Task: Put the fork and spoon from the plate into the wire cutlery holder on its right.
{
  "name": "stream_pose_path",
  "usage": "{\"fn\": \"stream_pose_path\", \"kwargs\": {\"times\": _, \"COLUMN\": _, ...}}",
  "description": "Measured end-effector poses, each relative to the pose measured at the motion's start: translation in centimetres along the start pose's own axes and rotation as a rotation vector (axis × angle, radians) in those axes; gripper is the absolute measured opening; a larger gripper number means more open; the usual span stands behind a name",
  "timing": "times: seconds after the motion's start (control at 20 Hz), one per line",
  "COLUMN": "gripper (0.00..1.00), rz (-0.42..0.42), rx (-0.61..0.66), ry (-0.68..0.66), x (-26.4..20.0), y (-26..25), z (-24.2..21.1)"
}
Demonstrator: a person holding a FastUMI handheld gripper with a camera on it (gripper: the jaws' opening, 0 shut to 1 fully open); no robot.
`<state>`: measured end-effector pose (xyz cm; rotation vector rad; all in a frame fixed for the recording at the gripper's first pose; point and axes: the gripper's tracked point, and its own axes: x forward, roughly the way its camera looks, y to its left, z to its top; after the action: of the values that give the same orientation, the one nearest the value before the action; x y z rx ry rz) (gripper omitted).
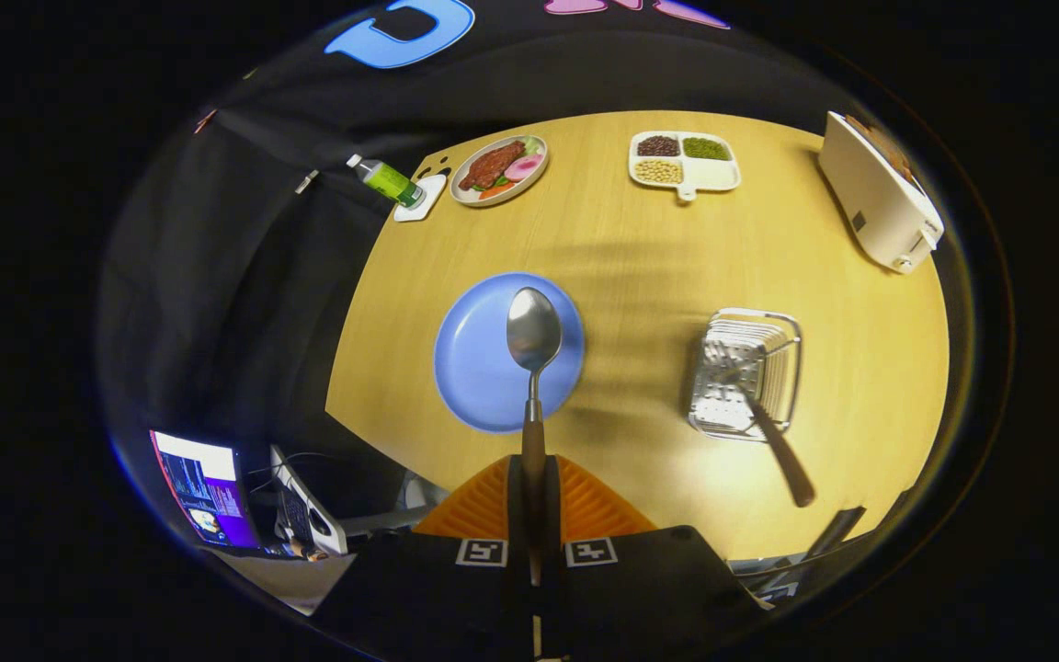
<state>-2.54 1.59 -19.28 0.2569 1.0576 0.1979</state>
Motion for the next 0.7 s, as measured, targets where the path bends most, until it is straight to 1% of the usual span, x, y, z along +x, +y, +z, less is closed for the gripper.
{"fn": "stream_pose_path", "kwargs": {"times": 0.15, "gripper": 0.08, "rz": -0.069, "rx": -0.054, "ry": 0.055, "x": -2.9, "y": -3.9, "z": -0.1}}
{"fn": "stream_pose_path", "kwargs": {"times": 0.25, "gripper": 0.08, "rz": -0.096, "rx": -0.064, "ry": 0.090, "x": -4.2, "y": -5.8, "z": -0.1}}
{"fn": "stream_pose_path", "kwargs": {"times": 0.5, "gripper": 0.08, "rz": -0.128, "rx": -0.069, "ry": 0.218, "x": -5.0, "y": -9.6, "z": -0.7}}
{"fn": "stream_pose_path", "kwargs": {"times": 0.55, "gripper": 0.08, "rz": -0.136, "rx": -0.059, "ry": 0.235, "x": -4.7, "y": -10.3, "z": -0.5}}
{"fn": "stream_pose_path", "kwargs": {"times": 0.7, "gripper": 0.08, "rz": -0.125, "rx": -0.002, "ry": 0.287, "x": -3.8, "y": -12.0, "z": 0.1}}
